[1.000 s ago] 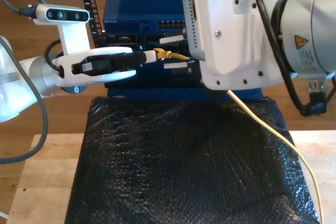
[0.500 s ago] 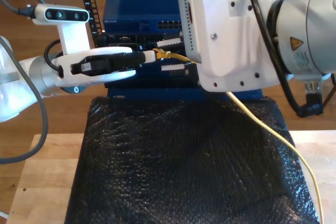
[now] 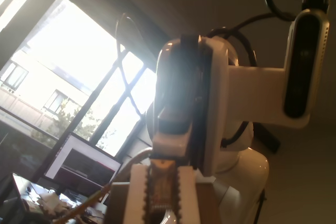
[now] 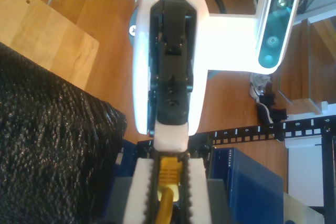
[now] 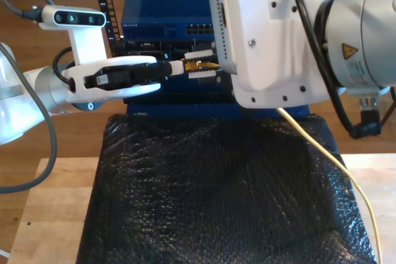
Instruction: Grab the cable and plug it in
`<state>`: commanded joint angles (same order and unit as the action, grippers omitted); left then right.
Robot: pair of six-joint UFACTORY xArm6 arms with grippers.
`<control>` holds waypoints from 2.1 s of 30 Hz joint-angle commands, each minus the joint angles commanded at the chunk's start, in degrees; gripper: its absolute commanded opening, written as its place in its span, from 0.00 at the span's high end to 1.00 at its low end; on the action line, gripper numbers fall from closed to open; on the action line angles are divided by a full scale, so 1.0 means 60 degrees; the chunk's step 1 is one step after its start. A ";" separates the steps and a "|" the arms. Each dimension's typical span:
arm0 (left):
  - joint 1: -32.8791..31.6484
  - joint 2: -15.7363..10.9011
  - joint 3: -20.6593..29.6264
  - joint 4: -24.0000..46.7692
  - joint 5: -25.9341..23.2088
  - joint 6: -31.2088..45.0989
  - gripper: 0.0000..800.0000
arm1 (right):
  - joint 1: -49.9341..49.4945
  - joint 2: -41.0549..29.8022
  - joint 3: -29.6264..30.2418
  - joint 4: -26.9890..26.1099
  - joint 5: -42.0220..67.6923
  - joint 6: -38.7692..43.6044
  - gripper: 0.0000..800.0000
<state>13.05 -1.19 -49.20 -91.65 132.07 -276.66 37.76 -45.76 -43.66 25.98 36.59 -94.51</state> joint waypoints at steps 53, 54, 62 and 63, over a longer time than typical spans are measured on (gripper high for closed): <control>0.3165 -0.0425 -0.2711 0.4234 -0.2945 0.0498 0.00 | -0.3810 0.1612 -0.0806 0.0322 0.1875 0.1333 1.00; 0.3165 -0.0527 -0.2725 0.4601 -0.3062 0.0630 0.00 | -0.3941 0.1700 -0.0821 0.0322 0.2066 0.1333 1.00; 0.3179 -0.1333 -0.2696 0.7282 -0.4147 0.2007 0.00 | -0.4777 0.2081 -0.0806 0.0278 0.2725 0.1582 1.00; 0.3179 -0.1451 -0.2696 0.7560 -0.4234 0.2095 0.00 | -0.4835 0.2139 -0.0821 0.0278 0.2769 0.1714 1.00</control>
<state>32.13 -9.89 -65.37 -46.29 106.66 -264.09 8.75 -32.92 -48.58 27.65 53.21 -84.22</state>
